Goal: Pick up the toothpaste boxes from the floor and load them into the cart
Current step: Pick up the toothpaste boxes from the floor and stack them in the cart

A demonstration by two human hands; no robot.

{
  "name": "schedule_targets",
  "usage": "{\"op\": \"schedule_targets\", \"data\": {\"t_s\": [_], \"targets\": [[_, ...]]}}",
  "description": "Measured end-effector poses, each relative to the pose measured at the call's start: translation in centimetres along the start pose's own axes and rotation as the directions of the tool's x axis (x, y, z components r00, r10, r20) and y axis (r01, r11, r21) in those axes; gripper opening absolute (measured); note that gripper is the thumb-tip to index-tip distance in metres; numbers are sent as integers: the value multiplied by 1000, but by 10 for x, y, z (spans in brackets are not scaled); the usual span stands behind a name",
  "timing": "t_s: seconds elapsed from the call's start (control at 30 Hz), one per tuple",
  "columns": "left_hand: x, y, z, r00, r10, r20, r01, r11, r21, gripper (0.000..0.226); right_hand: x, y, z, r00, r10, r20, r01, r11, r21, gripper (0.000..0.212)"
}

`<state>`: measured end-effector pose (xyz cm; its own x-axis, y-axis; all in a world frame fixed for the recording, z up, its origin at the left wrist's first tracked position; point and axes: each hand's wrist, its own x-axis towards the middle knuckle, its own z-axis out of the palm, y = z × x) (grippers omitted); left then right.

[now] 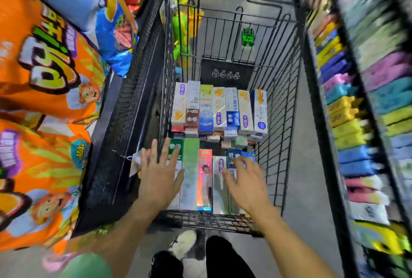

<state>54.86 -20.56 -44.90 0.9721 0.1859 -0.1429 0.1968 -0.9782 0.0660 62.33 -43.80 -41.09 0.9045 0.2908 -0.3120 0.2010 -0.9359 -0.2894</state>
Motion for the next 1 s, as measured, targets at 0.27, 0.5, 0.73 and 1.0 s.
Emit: {"op": "schedule_targets", "data": {"t_s": [0.27,0.5,0.73,1.0], "targets": [[-5,70,-98,916,400,2,-399,915,60,74,-110,35,-88,946,160,-284,-188,979,-75,62],[-65,232,-145,544,836,-69,-824,548,148,69,-296,107,-126,700,524,-485,-566,821,72,70],[-220,420,-149,37,998,-52,-984,46,174,69,-541,164,-68,208,861,-465,-826,409,388,76],[-478,555,-113,-440,898,-6,-886,-433,164,66,-803,159,37,-319,899,-301,-816,-99,570,74]]}}
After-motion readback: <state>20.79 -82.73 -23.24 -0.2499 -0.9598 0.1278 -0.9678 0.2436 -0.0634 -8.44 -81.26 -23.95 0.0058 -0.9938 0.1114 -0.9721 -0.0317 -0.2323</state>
